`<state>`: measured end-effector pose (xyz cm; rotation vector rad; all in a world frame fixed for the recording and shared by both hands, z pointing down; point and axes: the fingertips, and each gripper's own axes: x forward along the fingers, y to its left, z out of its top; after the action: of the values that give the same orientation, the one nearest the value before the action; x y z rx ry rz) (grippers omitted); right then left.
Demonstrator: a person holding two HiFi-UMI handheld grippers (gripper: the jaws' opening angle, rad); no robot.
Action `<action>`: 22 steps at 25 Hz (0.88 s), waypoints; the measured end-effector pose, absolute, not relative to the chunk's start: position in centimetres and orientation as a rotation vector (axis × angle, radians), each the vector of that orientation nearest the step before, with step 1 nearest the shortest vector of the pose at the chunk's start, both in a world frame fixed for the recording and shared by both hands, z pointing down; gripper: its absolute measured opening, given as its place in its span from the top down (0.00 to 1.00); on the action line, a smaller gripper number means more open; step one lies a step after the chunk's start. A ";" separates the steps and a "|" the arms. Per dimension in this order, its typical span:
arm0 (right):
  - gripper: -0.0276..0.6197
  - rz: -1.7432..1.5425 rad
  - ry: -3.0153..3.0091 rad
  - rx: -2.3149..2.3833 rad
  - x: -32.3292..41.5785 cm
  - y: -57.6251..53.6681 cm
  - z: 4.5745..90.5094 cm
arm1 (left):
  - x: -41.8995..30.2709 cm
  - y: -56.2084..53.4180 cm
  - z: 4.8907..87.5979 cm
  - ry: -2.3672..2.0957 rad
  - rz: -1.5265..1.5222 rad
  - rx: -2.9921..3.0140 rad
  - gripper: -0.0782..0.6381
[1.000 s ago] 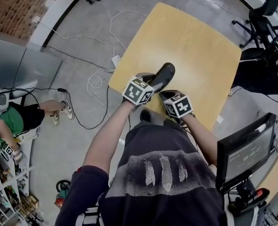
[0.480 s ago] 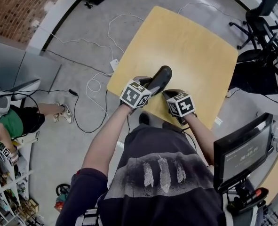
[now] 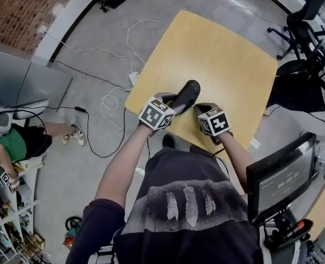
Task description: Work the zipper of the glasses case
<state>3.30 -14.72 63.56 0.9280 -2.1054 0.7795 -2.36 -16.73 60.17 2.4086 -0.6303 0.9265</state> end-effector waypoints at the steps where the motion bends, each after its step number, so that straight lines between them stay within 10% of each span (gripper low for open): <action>1: 0.96 0.772 -2.103 0.931 3.4 -14.8 63.4 | -2.4 -16.7 60.2 -0.627 0.932 2.410 0.61; 22: 0.95 0.716 -2.092 0.972 5.5 -17.1 63.1 | -2.3 -16.4 60.2 -0.608 0.976 2.435 0.62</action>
<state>5.47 -17.11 63.11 0.9715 -2.0919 0.7160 -2.30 -16.37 60.19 2.4353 -0.6076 0.9760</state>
